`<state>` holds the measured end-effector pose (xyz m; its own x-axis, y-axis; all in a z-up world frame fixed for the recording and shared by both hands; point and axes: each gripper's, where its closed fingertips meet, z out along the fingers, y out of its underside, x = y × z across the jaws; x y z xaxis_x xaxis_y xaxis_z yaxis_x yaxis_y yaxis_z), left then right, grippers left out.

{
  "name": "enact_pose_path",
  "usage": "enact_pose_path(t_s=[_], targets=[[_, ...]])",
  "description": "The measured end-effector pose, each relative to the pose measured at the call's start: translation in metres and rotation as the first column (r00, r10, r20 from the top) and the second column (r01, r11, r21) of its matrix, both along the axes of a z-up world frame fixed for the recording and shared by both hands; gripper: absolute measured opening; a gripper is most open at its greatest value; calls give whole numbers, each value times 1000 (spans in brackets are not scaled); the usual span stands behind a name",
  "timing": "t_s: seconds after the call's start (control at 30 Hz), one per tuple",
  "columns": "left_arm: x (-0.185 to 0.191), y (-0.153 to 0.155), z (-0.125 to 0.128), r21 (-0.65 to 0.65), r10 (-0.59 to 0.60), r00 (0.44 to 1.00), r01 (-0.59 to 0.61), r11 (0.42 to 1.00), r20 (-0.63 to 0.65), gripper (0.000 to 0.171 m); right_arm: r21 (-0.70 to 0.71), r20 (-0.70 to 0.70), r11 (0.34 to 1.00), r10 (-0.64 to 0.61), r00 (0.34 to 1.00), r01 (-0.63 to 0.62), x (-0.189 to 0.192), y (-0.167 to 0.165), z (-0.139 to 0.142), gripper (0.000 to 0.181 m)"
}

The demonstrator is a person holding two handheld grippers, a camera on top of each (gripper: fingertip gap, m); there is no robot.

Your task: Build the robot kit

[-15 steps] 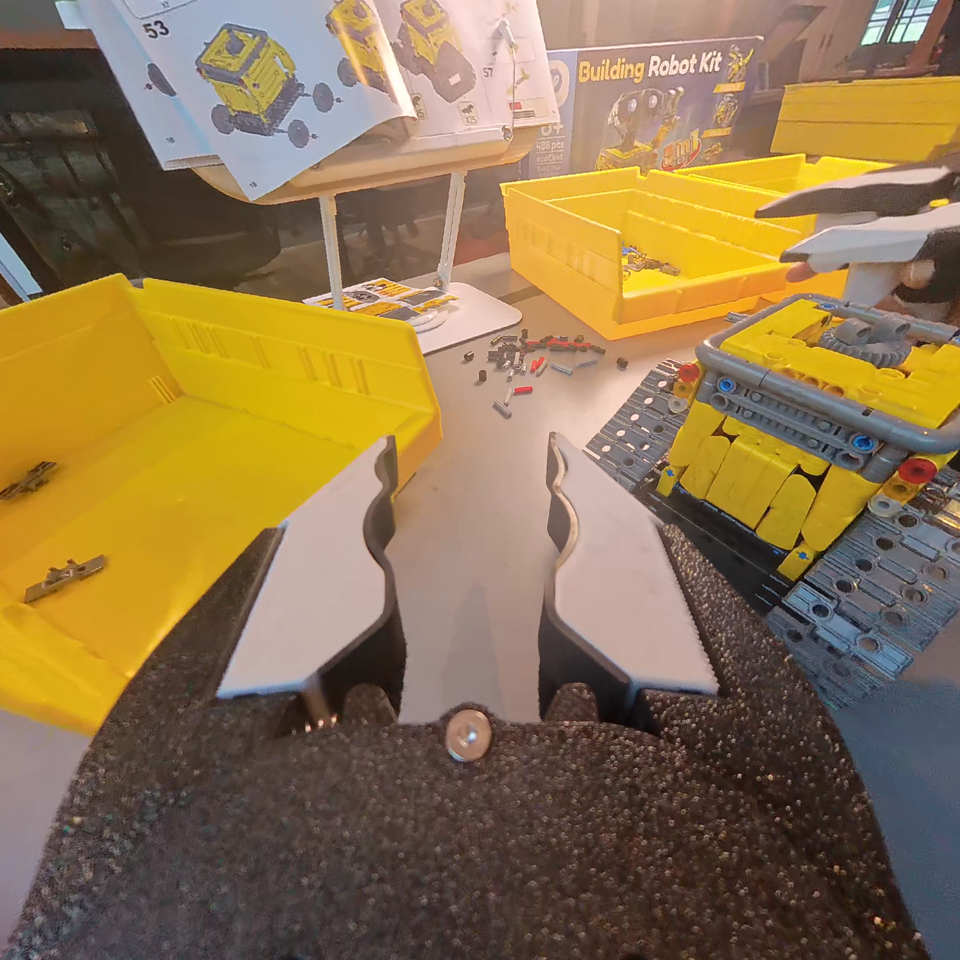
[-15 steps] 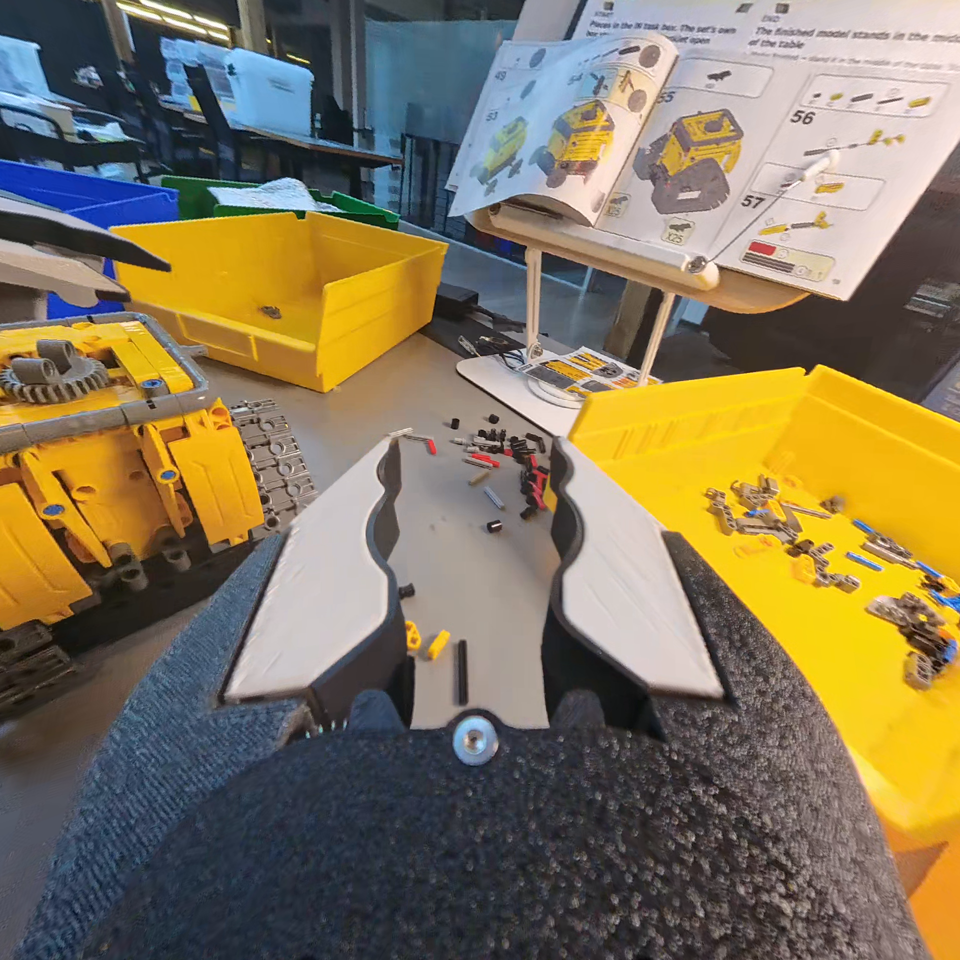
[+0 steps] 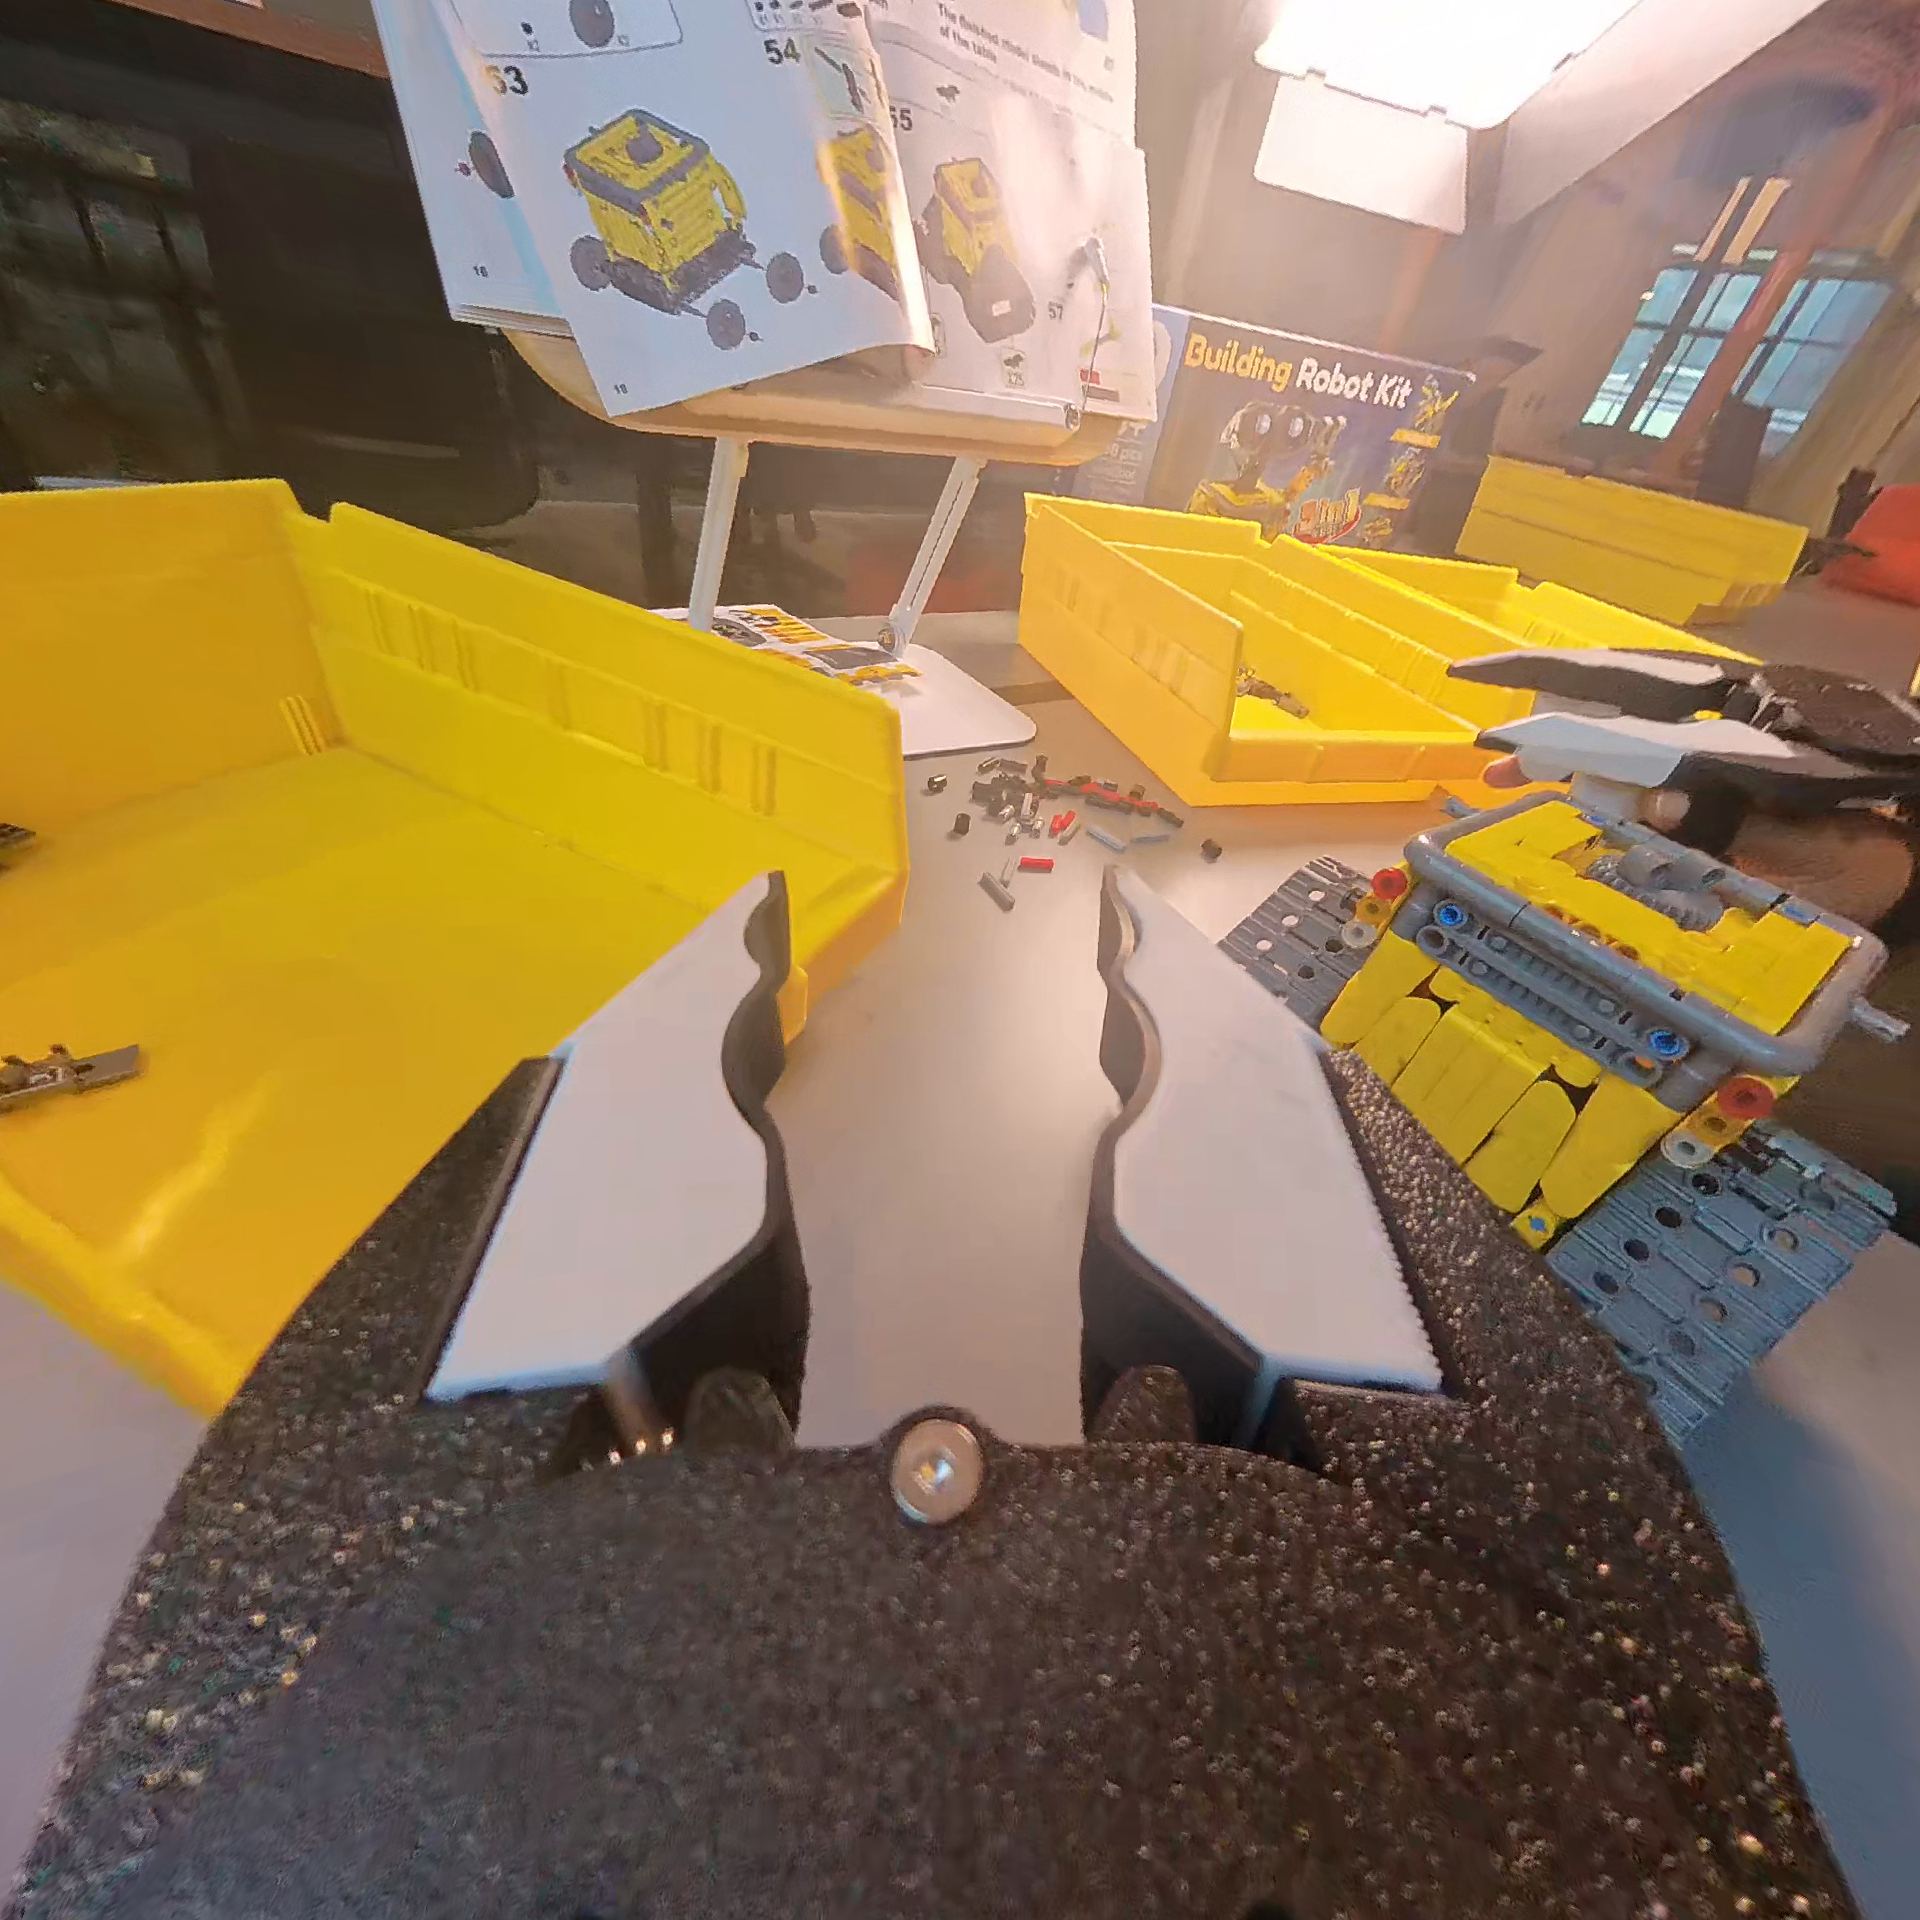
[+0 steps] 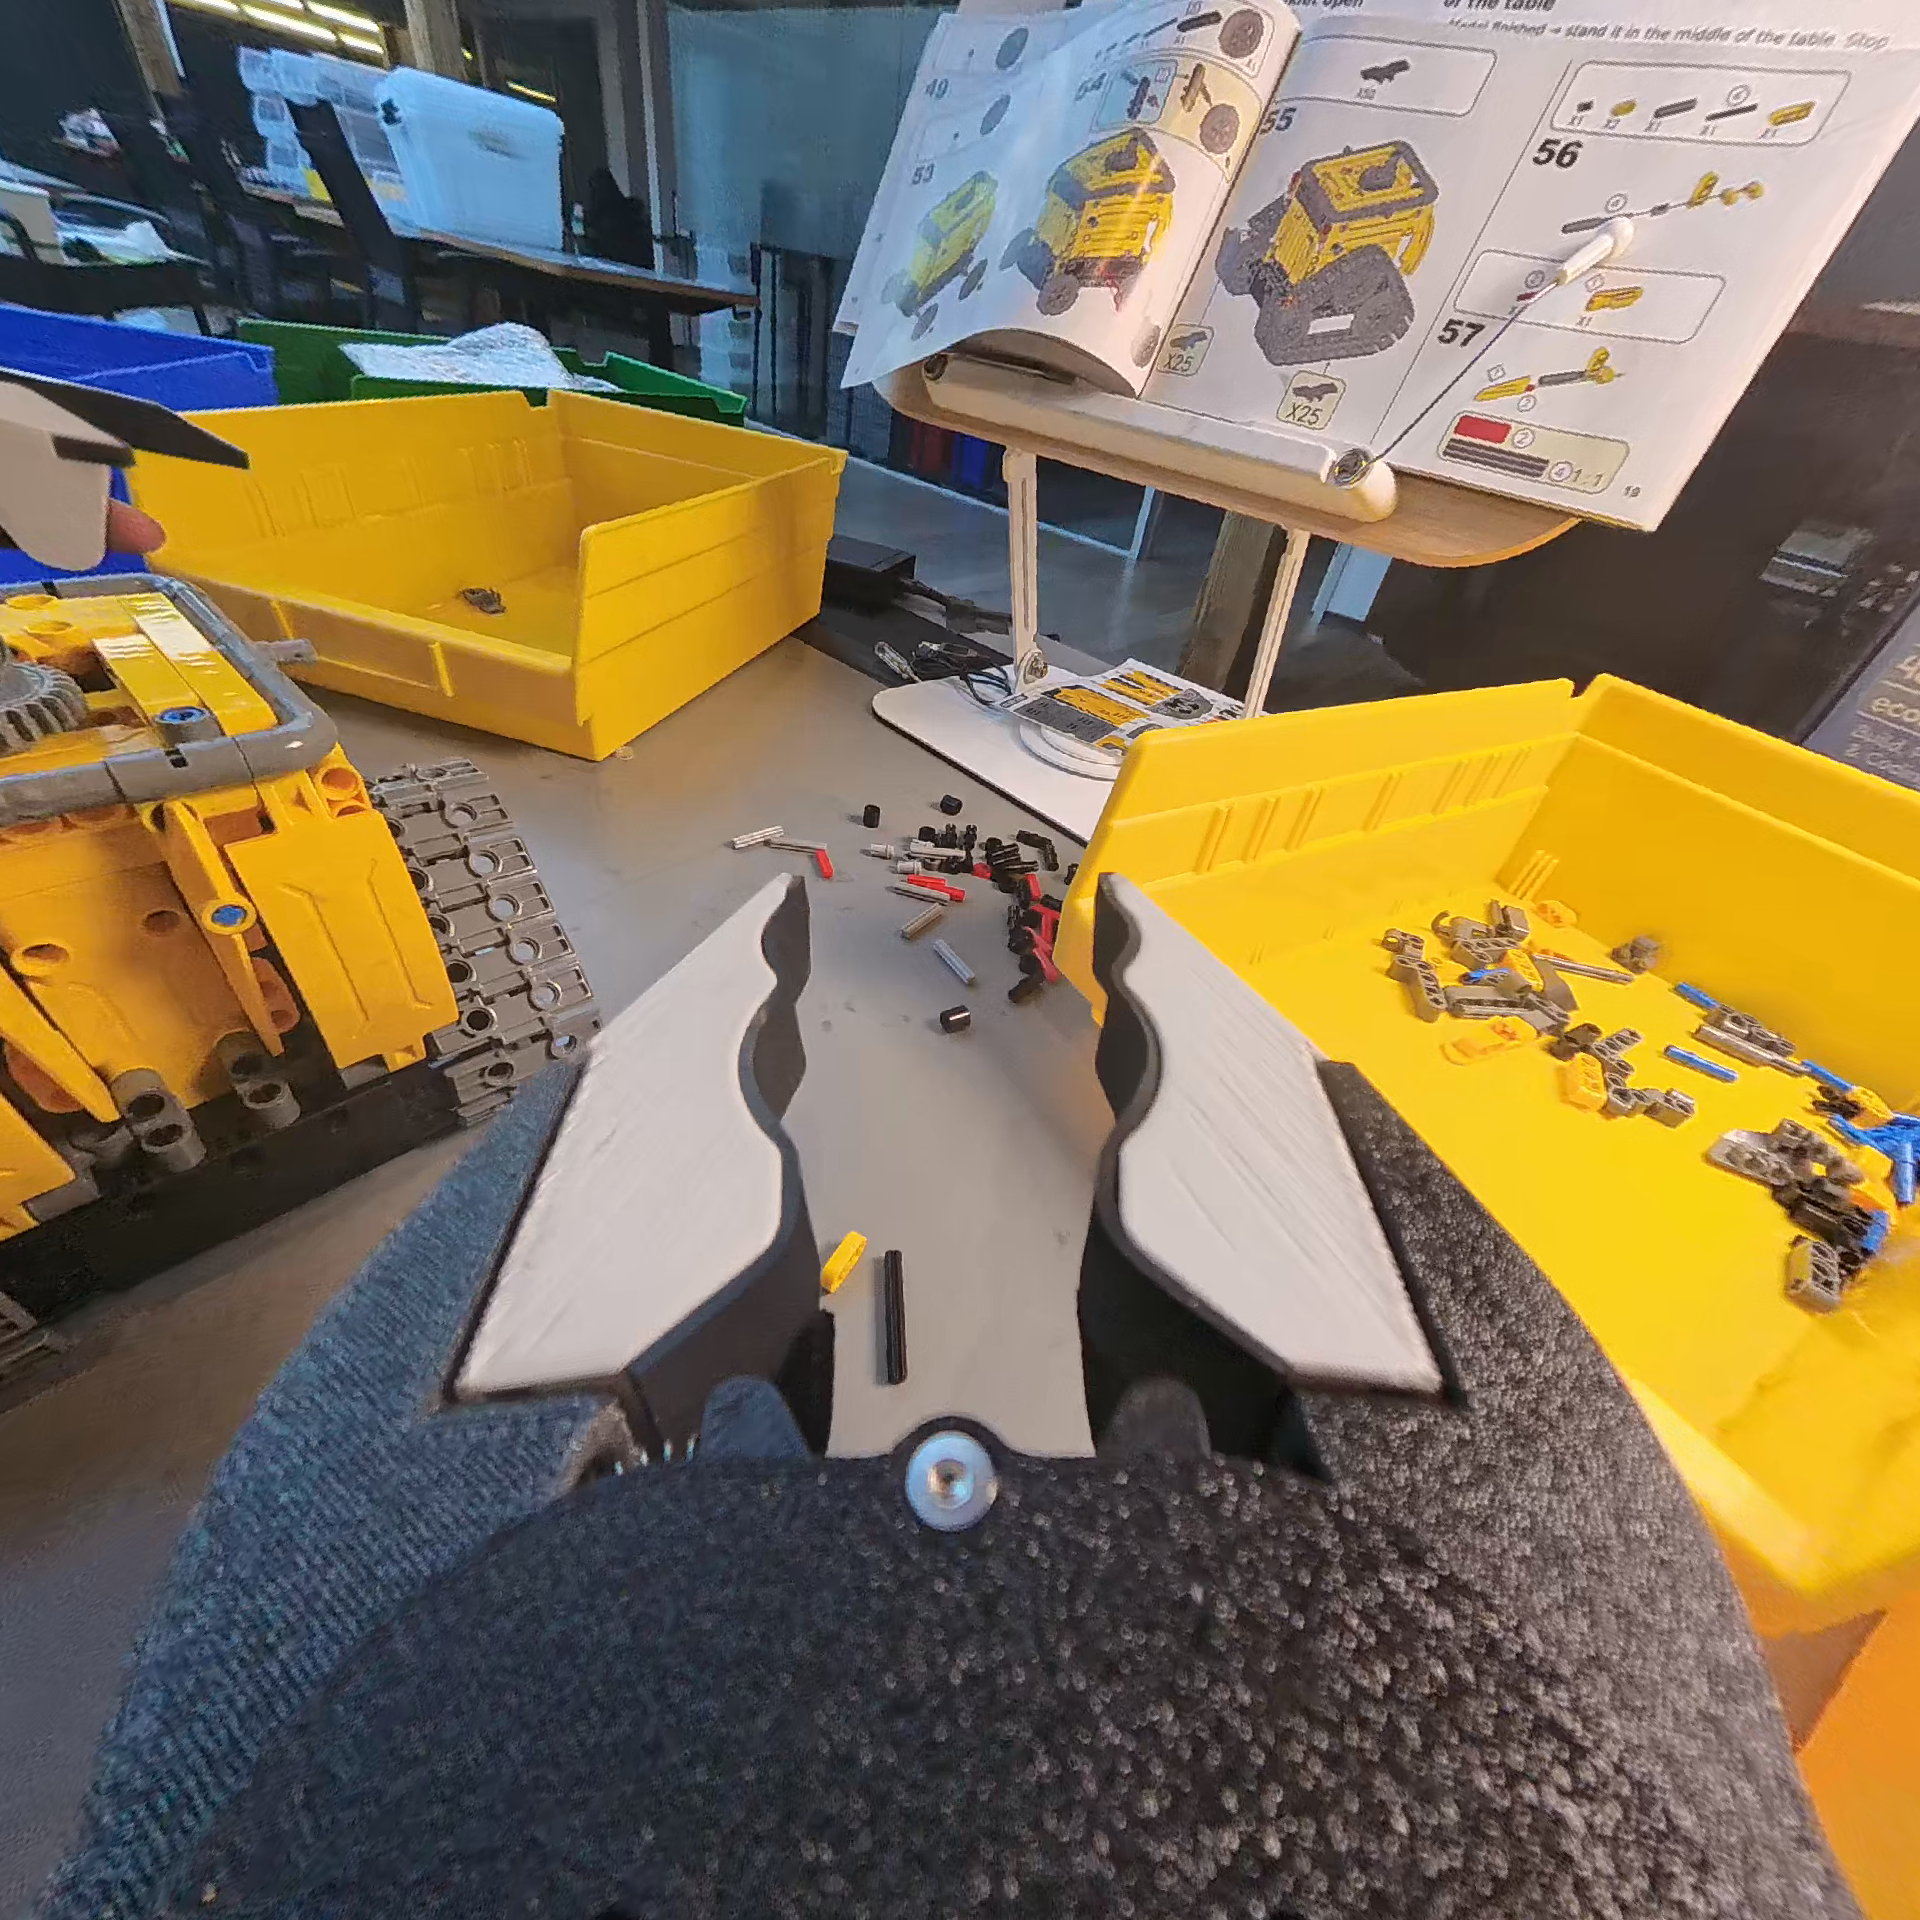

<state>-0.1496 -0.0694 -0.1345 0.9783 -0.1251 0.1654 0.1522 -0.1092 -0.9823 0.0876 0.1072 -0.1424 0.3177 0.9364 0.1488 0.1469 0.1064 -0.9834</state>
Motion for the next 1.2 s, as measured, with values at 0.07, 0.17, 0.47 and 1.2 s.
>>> enact_pose_path(t_s=[0.07,0.17,0.47,1.2], targets=[[-1,-1,3,17,-4,1000,3,1000,19,59,-2,1,1000,0,1000,0,-1,1,-2,54],[-1,-2,5,29,-12,1000,12,999,26,59,-11,4,1000,-2,1000,2,-1,2,-5,54],[5,-2,7,42,-37,999,37,998,-4,64,-24,6,1000,6,1000,-6,-3,2,-8,52],[6,-1,6,45,-12,999,14,999,-50,70,-2,-6,1000,-8,1000,8,-1,0,-3,60]])
